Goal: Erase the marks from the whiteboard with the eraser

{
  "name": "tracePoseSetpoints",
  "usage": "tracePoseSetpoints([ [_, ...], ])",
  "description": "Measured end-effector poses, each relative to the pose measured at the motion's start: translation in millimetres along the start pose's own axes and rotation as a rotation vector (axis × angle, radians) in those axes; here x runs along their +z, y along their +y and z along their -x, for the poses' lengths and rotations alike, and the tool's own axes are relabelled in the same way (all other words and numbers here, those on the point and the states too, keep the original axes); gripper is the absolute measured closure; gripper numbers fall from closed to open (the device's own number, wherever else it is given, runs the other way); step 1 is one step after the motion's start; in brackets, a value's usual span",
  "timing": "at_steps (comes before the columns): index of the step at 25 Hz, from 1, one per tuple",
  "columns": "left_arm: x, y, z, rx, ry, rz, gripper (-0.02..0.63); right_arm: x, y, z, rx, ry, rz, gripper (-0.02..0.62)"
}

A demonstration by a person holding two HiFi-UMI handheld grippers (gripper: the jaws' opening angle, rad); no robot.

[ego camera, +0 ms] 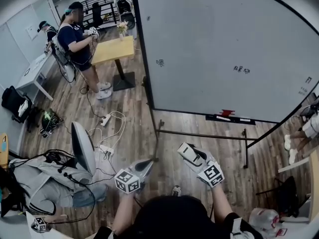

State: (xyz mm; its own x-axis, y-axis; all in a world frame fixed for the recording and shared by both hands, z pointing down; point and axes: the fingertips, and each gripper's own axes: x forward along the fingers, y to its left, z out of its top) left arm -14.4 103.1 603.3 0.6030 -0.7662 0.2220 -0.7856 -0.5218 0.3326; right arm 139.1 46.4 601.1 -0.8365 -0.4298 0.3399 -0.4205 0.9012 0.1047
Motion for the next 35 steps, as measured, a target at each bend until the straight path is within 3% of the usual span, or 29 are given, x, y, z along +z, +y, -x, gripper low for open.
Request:
tracePoseSetpoints([
  [10, 10, 16, -49, 0.043, 0.009, -0.007, 0.594, -9, -62, -24, -0.009, 0.006, 0.018, 0.337],
  [24, 14, 31, -68, 0.066, -0.014, 0.02, 0.594, -8, -90, -34, -0.007, 0.034, 0.062, 0.337],
  [35, 39, 92, -75, 0.037, -0.016, 0.025, 0.594, 19, -109, -85, -0.053, 0.058, 0.084, 0.337],
])
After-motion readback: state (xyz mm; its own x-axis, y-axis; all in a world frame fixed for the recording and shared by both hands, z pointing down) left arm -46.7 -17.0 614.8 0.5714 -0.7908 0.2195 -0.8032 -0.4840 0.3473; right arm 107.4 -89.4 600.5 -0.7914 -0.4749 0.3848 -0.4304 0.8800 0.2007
